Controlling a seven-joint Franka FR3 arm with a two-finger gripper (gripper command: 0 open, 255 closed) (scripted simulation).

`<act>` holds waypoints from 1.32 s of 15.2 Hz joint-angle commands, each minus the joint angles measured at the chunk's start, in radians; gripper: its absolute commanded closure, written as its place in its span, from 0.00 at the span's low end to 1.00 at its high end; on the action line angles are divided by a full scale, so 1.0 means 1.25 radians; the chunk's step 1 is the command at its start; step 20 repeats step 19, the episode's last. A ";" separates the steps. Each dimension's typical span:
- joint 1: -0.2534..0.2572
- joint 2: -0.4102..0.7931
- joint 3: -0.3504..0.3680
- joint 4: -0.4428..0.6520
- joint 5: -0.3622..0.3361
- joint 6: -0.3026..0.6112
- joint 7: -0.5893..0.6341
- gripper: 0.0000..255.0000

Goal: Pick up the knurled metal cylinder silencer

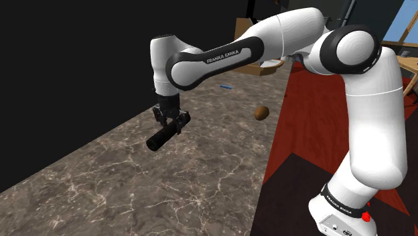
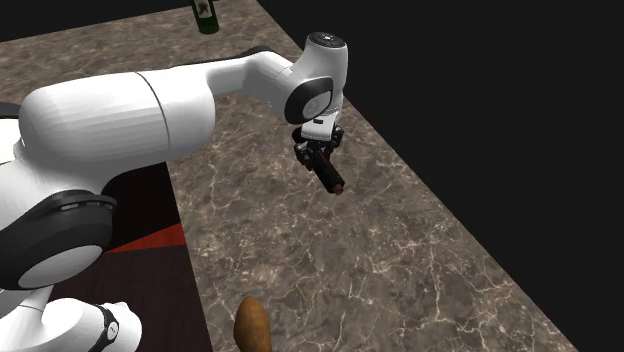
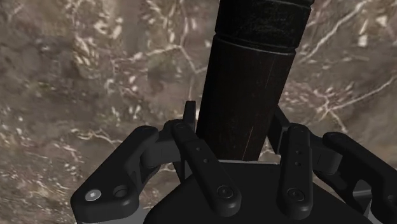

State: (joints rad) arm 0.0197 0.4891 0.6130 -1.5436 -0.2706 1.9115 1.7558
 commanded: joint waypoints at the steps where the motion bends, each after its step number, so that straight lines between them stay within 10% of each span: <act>1: 0.000 0.001 0.000 -0.001 0.000 0.000 -0.001 1.00; 20: 0.010 -0.025 0.012 0.129 0.020 -0.150 -0.016 1.00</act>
